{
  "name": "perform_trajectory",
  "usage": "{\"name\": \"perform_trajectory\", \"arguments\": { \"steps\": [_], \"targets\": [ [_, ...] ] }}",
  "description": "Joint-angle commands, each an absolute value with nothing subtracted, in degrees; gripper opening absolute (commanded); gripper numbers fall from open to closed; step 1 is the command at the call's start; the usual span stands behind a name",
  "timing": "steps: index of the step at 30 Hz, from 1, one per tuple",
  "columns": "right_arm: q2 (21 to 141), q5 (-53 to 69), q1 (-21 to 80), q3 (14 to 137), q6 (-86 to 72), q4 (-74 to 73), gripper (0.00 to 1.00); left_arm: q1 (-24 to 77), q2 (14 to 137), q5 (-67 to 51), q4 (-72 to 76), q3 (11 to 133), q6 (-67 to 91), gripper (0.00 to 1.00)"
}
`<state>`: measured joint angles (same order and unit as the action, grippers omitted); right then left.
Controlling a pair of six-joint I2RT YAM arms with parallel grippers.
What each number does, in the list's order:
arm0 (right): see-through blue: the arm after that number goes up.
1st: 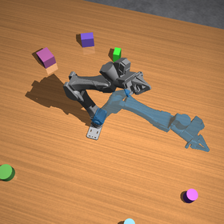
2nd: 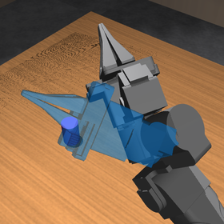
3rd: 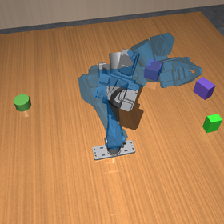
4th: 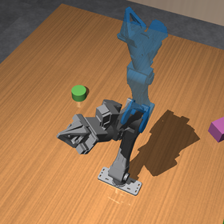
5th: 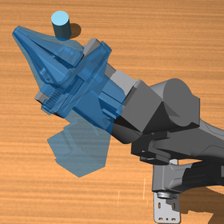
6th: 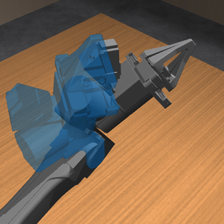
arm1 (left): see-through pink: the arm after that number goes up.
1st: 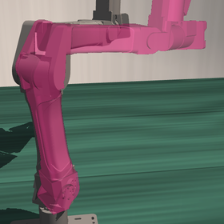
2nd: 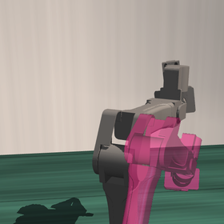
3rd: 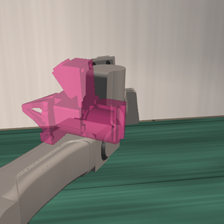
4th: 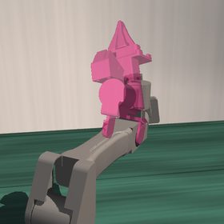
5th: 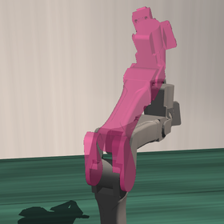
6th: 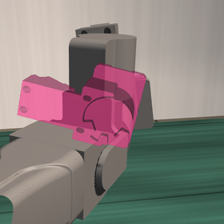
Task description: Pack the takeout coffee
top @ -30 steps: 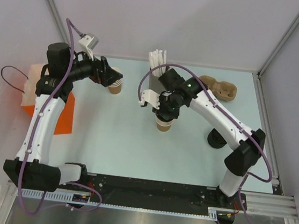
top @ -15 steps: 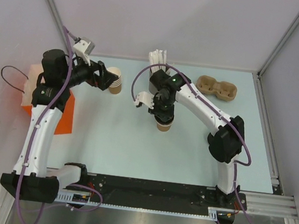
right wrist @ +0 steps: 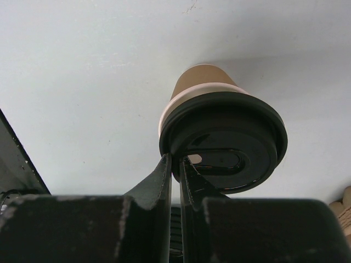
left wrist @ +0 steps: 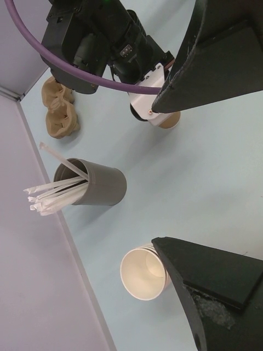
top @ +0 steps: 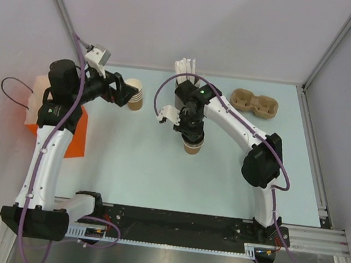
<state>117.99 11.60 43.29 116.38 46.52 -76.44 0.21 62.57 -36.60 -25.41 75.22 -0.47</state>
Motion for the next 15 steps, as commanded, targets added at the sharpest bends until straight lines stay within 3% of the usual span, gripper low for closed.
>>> {"name": "perform_trajectory", "arguments": {
  "steps": [1,15],
  "targets": [
    [118.1,10.8,43.6,117.3,45.6,-83.5,0.02,0.3,61.5,-37.4,-23.4,74.7,-1.0,0.99],
    [117.1,10.0,44.0,113.9,45.3,-84.2,0.02,0.3,61.7,-38.4,-22.6,74.0,-0.4,0.99]
  ]
}}
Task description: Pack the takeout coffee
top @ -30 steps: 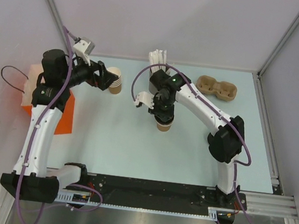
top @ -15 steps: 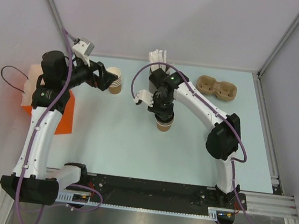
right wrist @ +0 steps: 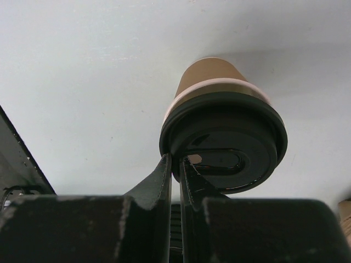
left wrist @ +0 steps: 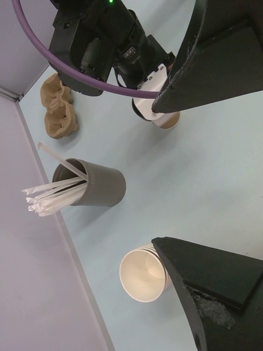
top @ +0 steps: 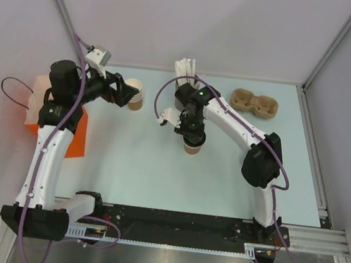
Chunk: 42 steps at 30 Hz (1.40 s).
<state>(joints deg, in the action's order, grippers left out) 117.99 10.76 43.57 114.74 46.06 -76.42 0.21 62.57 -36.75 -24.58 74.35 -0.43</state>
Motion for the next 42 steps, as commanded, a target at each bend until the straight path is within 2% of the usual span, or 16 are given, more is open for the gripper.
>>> {"name": "perform_trajectory", "arguments": {
  "steps": [1,42],
  "targets": [
    [117.1,10.0,43.9,113.9,45.3,-84.0,0.02,0.3,61.7,-38.4,-22.6,74.0,-0.4,0.99],
    [119.6,7.8,45.5,116.9,45.2,-82.4,0.03,0.3,61.4,-39.5,-21.4,72.2,-0.4,1.00]
  ]
}}
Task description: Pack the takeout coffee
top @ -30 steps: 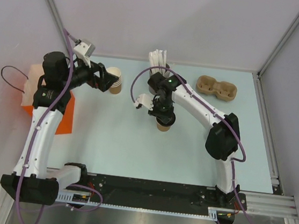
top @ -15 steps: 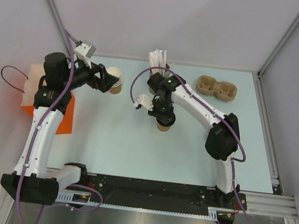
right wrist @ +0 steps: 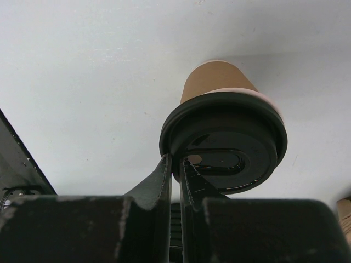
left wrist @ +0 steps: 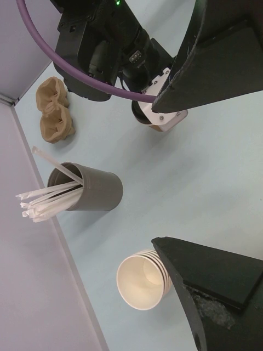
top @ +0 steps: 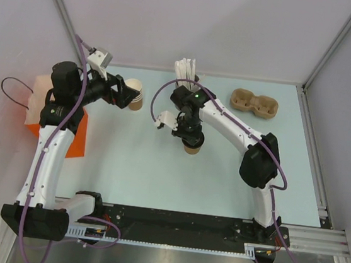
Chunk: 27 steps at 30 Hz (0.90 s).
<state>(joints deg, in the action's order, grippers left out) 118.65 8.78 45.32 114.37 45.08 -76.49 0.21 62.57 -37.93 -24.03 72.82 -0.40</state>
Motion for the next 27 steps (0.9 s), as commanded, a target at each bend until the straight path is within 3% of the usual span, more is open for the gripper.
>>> {"name": "perform_trajectory", "arguments": {
  "steps": [1,14,19,27],
  "targets": [
    [119.6,7.8,45.4,116.8,45.2,-82.4,0.04,0.3,61.4,-39.5,-21.4,72.2,-0.4,0.99],
    [120.1,8.0,44.7,116.8,45.4,-82.1,0.06,0.3,61.9,-39.7,-21.1,72.2,1.2,1.00],
    [120.1,7.9,44.7,116.9,45.4,-81.4,0.13,0.3,61.8,-39.8,-21.0,72.0,1.3,1.00],
    [120.0,8.5,45.1,117.5,45.4,-80.6,0.17,0.3,62.0,-39.9,-21.0,72.1,1.4,1.00]
  ]
}}
